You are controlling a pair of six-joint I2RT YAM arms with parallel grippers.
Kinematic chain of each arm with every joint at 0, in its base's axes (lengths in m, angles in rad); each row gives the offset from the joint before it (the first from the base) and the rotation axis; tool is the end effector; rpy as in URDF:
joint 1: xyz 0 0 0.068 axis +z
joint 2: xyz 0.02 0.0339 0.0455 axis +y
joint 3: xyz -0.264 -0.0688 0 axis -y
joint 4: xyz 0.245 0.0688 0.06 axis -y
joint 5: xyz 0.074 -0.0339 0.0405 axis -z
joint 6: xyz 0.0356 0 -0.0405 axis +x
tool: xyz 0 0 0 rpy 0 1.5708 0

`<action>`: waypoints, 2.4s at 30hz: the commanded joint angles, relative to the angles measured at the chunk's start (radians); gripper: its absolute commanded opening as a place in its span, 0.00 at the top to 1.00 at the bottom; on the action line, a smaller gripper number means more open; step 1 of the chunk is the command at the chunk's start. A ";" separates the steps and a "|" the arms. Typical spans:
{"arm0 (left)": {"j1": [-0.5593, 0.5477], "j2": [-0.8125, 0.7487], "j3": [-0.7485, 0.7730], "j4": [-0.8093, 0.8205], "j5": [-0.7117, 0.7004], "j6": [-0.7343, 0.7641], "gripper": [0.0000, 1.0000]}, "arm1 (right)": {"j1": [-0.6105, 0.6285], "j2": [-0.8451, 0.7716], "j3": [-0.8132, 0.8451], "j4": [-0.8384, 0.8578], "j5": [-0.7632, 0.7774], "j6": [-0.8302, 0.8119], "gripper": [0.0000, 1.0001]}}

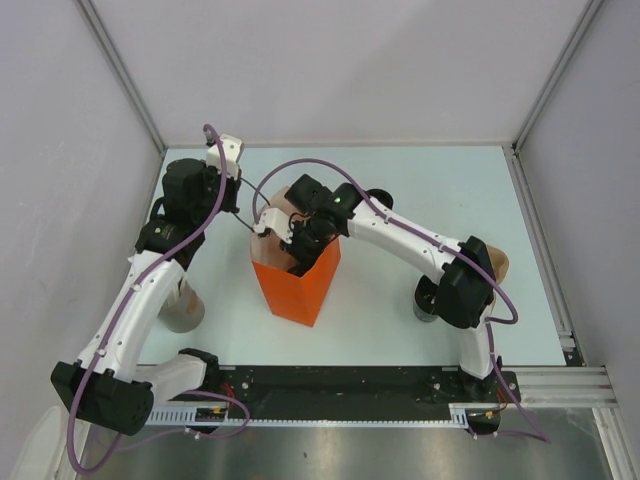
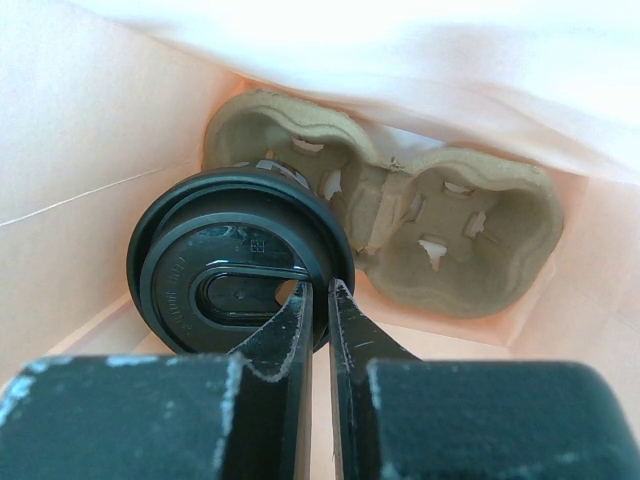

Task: Pack the takeout coffee

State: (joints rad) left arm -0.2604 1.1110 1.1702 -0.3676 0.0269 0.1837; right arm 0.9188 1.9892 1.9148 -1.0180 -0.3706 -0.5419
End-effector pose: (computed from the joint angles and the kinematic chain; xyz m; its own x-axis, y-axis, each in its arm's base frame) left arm 0.2397 -0.0649 0.3912 -0.2368 0.2521 -0.9383 0.3310 0.9289 0.1660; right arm 0.2479 0.3460 0.3012 -0.0272 -0.8279 -0.5602 -0.9993 0.0071 0.0380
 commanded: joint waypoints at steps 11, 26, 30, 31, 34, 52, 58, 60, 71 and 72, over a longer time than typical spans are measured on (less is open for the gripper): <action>0.007 -0.002 -0.012 0.045 -0.018 -0.012 0.96 | 0.000 -0.064 -0.013 0.027 0.010 0.011 1.00; 0.007 -0.002 -0.015 0.048 -0.018 -0.010 0.96 | -0.001 -0.086 -0.046 0.056 0.022 0.011 1.00; 0.007 0.000 -0.015 0.050 -0.018 -0.012 0.96 | -0.001 -0.090 -0.054 0.064 0.024 0.011 1.00; 0.007 0.000 -0.017 0.047 -0.018 -0.013 0.96 | -0.001 -0.092 -0.056 0.065 0.024 0.011 1.00; 0.007 -0.002 -0.018 0.048 -0.018 -0.012 0.96 | -0.001 -0.095 -0.057 0.067 0.024 0.011 1.00; 0.007 -0.002 -0.018 0.052 -0.018 -0.013 0.96 | 0.000 -0.099 -0.062 0.075 0.030 0.011 1.00; 0.007 0.000 -0.021 0.050 -0.018 -0.012 0.96 | 0.000 -0.104 -0.069 0.082 0.035 0.011 1.00; 0.007 0.000 -0.020 0.052 -0.016 -0.013 0.96 | 0.000 -0.105 -0.072 0.084 0.039 0.013 1.00; 0.007 0.000 -0.020 0.050 -0.016 -0.016 0.97 | 0.002 -0.138 -0.099 0.131 0.039 0.025 1.00; 0.007 0.000 -0.020 0.052 -0.016 -0.015 0.97 | 0.002 -0.141 -0.103 0.134 0.039 0.029 1.00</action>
State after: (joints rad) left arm -0.2604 1.1126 1.1572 -0.3595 0.0261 0.1837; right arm 0.9192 1.9186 1.8210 -0.9295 -0.3332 -0.5293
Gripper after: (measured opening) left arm 0.042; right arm 0.098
